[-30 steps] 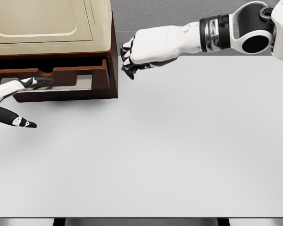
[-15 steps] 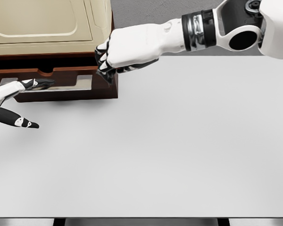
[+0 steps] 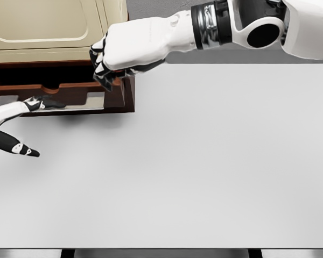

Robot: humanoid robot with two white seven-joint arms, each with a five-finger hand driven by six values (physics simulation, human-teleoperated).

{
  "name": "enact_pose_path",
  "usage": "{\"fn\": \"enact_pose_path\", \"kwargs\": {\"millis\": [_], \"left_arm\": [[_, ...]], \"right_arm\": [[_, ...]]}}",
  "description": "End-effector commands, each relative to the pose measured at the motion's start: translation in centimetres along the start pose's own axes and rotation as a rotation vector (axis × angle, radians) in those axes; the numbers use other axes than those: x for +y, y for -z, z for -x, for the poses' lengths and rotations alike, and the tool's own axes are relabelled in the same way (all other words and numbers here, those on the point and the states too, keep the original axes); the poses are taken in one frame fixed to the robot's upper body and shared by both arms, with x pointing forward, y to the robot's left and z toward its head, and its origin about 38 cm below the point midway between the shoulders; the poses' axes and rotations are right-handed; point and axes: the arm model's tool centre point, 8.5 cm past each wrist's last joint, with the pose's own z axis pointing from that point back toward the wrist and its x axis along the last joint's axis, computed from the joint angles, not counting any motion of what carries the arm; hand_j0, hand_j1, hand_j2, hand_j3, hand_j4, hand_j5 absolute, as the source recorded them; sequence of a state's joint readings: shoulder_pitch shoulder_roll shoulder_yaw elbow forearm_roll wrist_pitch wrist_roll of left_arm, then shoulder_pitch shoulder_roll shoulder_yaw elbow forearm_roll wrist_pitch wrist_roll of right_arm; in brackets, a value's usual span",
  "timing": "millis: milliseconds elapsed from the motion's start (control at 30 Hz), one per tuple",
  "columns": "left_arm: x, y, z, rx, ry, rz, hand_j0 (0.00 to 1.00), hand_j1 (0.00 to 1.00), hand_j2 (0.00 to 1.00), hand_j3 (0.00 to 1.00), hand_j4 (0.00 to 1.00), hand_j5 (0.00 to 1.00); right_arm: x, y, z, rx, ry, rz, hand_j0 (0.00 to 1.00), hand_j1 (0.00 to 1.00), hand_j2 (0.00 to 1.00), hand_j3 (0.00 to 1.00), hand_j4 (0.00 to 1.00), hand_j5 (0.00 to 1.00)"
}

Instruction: Open the cabinet drawer with left arm, and place a switch into the drawer with right arm

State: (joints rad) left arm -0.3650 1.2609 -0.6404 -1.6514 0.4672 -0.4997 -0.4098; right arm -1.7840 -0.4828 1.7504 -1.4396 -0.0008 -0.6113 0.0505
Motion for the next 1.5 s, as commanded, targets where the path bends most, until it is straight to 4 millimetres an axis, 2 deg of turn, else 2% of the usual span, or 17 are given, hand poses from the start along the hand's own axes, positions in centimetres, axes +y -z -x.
{"fn": "enact_pose_path", "kwargs": {"millis": [0, 100, 233, 400, 467, 667, 800, 867, 967, 1100, 1467], "left_arm": [[-0.3, 0.1, -0.8, -0.031, 0.003, 0.032, 1.0, 1.0, 1.0, 1.0, 1.0, 1.0], [-0.2, -0.2, -1.3, -0.048, 0.007, 0.041, 1.0, 1.0, 1.0, 1.0, 1.0, 1.0], [0.0, -0.5, -1.6, -0.061, 0.011, 0.039, 1.0, 1.0, 1.0, 1.0, 1.0, 1.0], [0.4, -1.3, -2.1, -0.08, 0.023, 0.051, 1.0, 1.0, 1.0, 1.0, 1.0, 1.0], [0.2, -1.3, -2.2, -0.083, 0.021, 0.067, 1.0, 1.0, 1.0, 1.0, 1.0, 1.0], [1.2, -1.9, -2.2, -0.081, 0.04, 0.043, 1.0, 1.0, 1.0, 1.0, 1.0, 1.0], [0.9, -1.7, -1.6, -0.073, 0.023, 0.034, 1.0, 1.0, 1.0, 1.0, 1.0, 1.0], [0.6, -1.5, -1.3, -0.074, 0.013, 0.033, 1.0, 1.0, 1.0, 1.0, 1.0, 1.0], [0.5, -1.4, -0.8, -0.067, 0.001, 0.023, 1.0, 1.0, 1.0, 1.0, 1.0, 1.0], [0.2, -1.0, 0.0, -0.062, -0.021, 0.007, 1.0, 1.0, 1.0, 1.0, 1.0, 1.0], [-0.4, -1.2, 0.3, -0.035, -0.04, 0.03, 1.0, 1.0, 1.0, 1.0, 1.0, 1.0]], "right_arm": [[-0.3, 0.6, 0.4, 0.003, 0.005, 0.003, 0.42, 0.42, 0.42, 0.42, 0.42, 0.42], [-0.4, 1.7, 0.7, -0.001, 0.005, 0.003, 0.42, 0.42, 0.42, 0.42, 0.42, 0.42], [-0.8, 2.3, 0.5, -0.013, 0.001, 0.004, 0.42, 0.42, 0.42, 0.42, 0.42, 0.42], [-1.3, 2.8, 0.5, -0.017, 0.021, 0.004, 0.42, 0.42, 0.42, 0.42, 0.42, 0.42], [-1.2, 2.6, 1.2, 0.006, 0.023, -0.002, 0.42, 0.42, 0.42, 0.42, 0.42, 0.42], [-1.7, 4.7, 0.8, -0.025, 0.014, -0.005, 0.42, 0.42, 0.42, 0.42, 0.42, 0.42], [-2.0, 5.4, 1.0, -0.025, 0.01, -0.005, 0.42, 0.42, 0.42, 0.42, 0.42, 0.42], [-2.4, 6.6, 0.5, -0.046, 0.002, -0.007, 0.42, 0.42, 0.42, 0.42, 0.42, 0.42], [-3.0, 6.8, 0.3, -0.053, -0.004, -0.005, 0.42, 0.42, 0.42, 0.42, 0.42, 0.42], [-3.0, 6.6, 0.9, -0.036, 0.004, -0.02, 0.42, 0.42, 0.42, 0.42, 0.42, 0.42], [-3.4, 6.1, 0.2, -0.053, -0.002, -0.017, 0.42, 0.42, 0.42, 0.42, 0.42, 0.42]]}}
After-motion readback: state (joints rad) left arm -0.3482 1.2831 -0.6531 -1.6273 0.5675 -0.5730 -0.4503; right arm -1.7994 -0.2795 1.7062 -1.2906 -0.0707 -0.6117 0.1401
